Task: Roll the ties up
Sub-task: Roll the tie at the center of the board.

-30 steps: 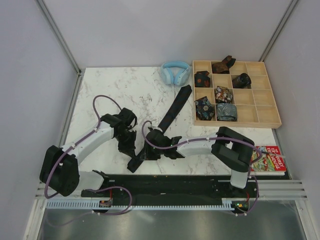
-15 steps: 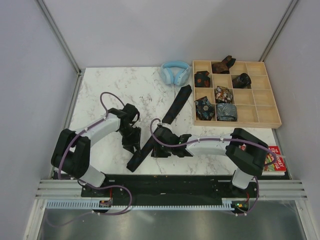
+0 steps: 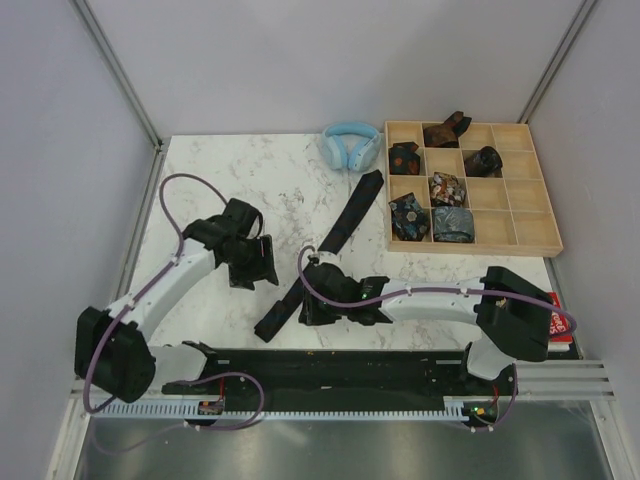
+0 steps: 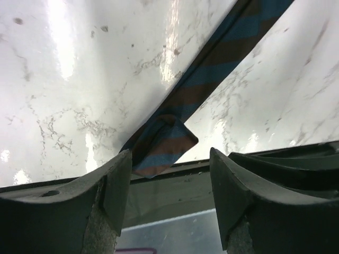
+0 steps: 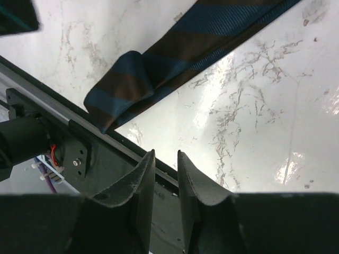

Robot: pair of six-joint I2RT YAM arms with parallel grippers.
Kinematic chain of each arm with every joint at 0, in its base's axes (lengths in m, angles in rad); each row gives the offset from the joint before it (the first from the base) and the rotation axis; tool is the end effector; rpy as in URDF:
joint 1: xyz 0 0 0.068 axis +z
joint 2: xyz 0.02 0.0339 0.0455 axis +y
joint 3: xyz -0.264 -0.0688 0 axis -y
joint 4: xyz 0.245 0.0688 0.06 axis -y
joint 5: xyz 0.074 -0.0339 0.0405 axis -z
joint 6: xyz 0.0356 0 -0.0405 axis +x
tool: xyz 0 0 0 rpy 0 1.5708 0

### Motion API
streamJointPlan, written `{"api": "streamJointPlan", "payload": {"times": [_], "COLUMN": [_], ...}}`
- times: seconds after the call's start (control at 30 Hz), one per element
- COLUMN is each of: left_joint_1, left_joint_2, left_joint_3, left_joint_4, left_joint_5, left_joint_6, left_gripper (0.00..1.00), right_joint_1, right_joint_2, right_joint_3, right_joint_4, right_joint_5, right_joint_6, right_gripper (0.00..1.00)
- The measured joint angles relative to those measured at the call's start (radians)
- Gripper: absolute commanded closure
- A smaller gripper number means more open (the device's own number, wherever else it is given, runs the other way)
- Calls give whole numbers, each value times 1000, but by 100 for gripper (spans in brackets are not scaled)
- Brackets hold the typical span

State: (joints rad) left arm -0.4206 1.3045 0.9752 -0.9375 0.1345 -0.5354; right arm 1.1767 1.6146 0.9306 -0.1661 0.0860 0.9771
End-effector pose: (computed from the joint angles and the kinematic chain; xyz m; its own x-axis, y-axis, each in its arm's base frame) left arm 0.2121 -0.1001 0.2415 -0.9742 -0.1181 -0.1922 -0.0649 0.9627 -0.2628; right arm 0.1301 0.3050 0.1867 -0.9059 -0.0276 -0.4227 -0.2633 0.8183 0.5109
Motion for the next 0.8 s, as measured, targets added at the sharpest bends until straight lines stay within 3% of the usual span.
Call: {"api": "streamJointPlan", "payload": {"times": [0.1,0.2,0.37,0.53,0.8], "left_joint_1": [1,2,2,2,-1], "left_joint_2": [-171,-352,-582,-665,-767], "left_joint_3": [-30,-108,-276,-344,-369], "left_joint_4": [10,11,-8,-30,-31], "left_joint_5": [-48,-74,-101,-108,-135], "left_joint_6": [-85,-174,-327,-410,-486], "left_gripper": [34,20,20,25,25], "right_joint_1": [-1,-10,-29,-43,-69], "right_joint_2": [-19,-18,39,147,258], "right_joint_3": [19,65,176,243,264], "right_joint_4": [-9,-14,-5,9,16], "right_joint_5": [-2,-19,-77,-136,-194], "right_joint_6": [-20,-42,-75,-93,-103], "right_gripper": [69,70,72,73,74]}}
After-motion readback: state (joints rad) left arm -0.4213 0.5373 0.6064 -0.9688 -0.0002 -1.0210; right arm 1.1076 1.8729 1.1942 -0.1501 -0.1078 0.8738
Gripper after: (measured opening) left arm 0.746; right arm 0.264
